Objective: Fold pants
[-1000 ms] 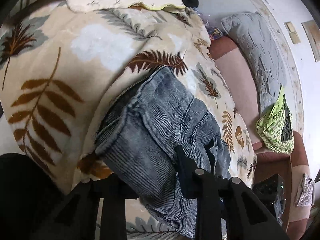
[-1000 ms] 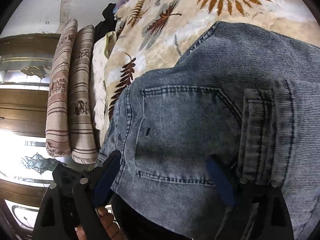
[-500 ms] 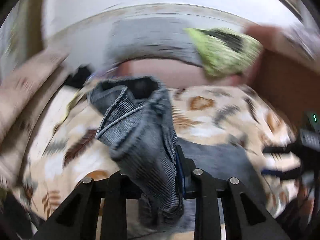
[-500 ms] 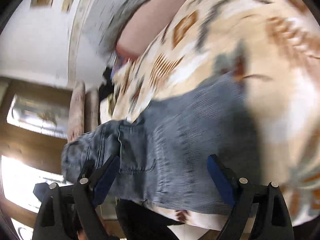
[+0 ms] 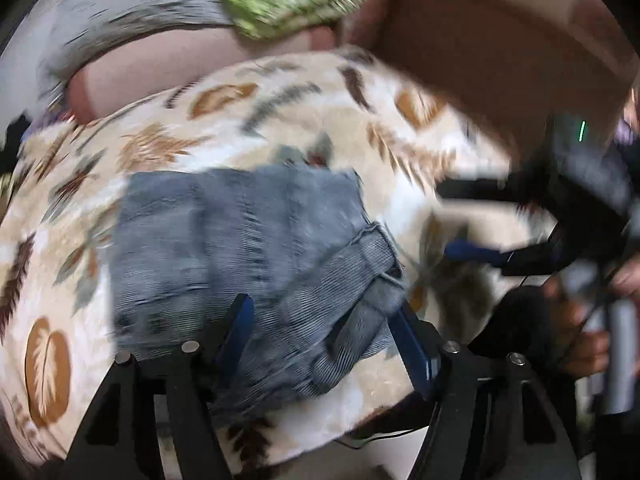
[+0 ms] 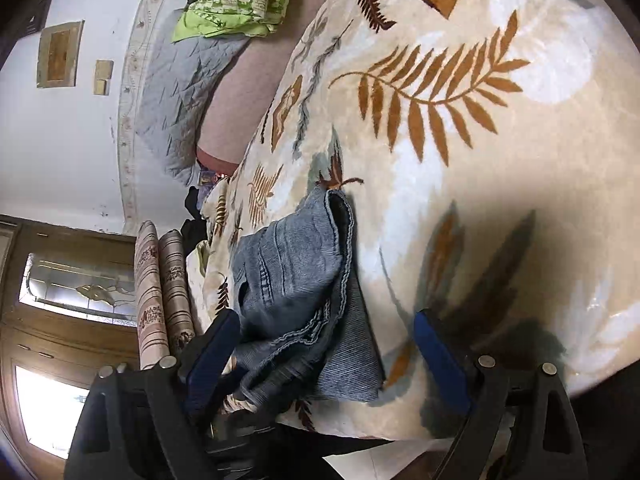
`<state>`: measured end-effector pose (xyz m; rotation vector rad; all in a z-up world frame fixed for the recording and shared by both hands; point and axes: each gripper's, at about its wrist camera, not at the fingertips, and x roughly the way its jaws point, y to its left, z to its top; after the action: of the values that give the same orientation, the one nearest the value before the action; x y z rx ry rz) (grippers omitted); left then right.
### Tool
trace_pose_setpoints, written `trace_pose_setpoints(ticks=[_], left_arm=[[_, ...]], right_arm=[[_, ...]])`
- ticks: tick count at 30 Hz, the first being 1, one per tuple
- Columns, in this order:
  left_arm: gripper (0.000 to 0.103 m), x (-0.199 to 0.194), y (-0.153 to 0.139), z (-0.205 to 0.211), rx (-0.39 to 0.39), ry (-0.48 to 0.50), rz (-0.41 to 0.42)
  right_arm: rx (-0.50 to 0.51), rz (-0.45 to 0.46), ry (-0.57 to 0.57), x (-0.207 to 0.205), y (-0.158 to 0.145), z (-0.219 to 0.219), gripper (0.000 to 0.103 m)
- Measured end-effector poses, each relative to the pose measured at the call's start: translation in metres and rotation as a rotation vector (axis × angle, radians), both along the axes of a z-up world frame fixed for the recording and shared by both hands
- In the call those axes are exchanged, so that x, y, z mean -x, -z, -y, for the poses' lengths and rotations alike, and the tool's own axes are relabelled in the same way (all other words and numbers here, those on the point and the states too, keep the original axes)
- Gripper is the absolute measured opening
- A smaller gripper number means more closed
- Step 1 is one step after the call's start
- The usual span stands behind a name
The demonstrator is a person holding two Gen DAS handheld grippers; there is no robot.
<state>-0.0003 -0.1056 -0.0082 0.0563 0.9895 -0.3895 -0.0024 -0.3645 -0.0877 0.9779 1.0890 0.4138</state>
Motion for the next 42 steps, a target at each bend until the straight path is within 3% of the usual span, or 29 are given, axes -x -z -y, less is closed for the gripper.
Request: trace_pose_setpoints(ticks=[3,5,8,11,14,16,18,19,22,25,28,33,35,38,39,40,41,42], left_arm=[[0.078,0.003,-0.024,-0.048,0.066,-0.137,0.051],[0.081,0.004,-0.031,-0.092,0.051,-0.284,0.109],[0.081,-0.011,-0.013,-0.124,0.021,-0.394,0.07],[0.081,-0.021,0.014,-0.125,0.002,-0.369,0.011],[0.081,-0.019,0.041,-0.109,-0.083,-0.291,-0.018],[0.082,-0.01,0.048,-0.107,-0.09,-0.295,-0.001],[0.083,-0.01,0.052,-0.111,-0.046,-0.319,-0.003],[0.084,-0.011,0.054,-0.114,-0.025,-0.327,-0.013],[0.089,-0.014,0.061,-0.122,0.018,-0.349,-0.038],[0.09,-0.019,0.068,-0.125,0.043,-0.353,-0.038],[0.09,-0.018,0.067,-0.127,0.057,-0.355,-0.039],[0.092,-0.015,0.064,-0.133,0.096,-0.374,-0.031],[0.092,-0.015,0.062,-0.133,0.08,-0.386,-0.035],[0.092,-0.013,0.049,-0.13,0.054,-0.384,-0.034],[0.092,-0.01,0.038,-0.129,0.052,-0.392,0.0],[0.092,-0.006,0.025,-0.126,0.049,-0.399,0.055],[0.092,-0.003,0.011,-0.121,0.042,-0.391,0.114],[0.092,-0.002,0.003,-0.115,0.028,-0.376,0.149]], right_arm=[[-0.005,0.023,-0.047,0.001,-0.009,-0.014,0.091],[-0.005,0.02,-0.082,0.004,-0.01,-0.025,0.091],[-0.004,-0.01,-0.125,0.009,-0.006,-0.044,0.091],[0.047,-0.058,-0.141,0.008,0.0,-0.059,0.091],[0.055,-0.077,-0.139,0.005,0.002,-0.068,0.091],[0.066,-0.116,-0.149,-0.002,0.007,-0.073,0.089],[0.093,-0.115,-0.168,-0.004,0.007,-0.078,0.07],[0.143,-0.113,-0.202,-0.007,0.005,-0.085,0.048],[0.239,-0.126,-0.249,-0.013,0.003,-0.101,0.03],[0.359,-0.076,-0.282,-0.016,-0.014,-0.115,0.017],[0.453,0.008,-0.321,-0.02,-0.043,-0.133,0.015],[0.597,0.268,-0.374,-0.02,-0.116,-0.174,0.015],[0.649,0.325,-0.39,-0.014,-0.122,-0.18,0.015],[0.739,0.292,-0.372,-0.013,-0.082,-0.161,0.015],[0.727,0.191,-0.388,-0.02,-0.046,-0.145,0.016],[0.678,0.078,-0.396,-0.024,-0.016,-0.134,0.02],[0.594,0.02,-0.372,-0.023,0.007,-0.12,0.023],[0.545,0.052,-0.341,-0.019,0.009,-0.113,0.024]])
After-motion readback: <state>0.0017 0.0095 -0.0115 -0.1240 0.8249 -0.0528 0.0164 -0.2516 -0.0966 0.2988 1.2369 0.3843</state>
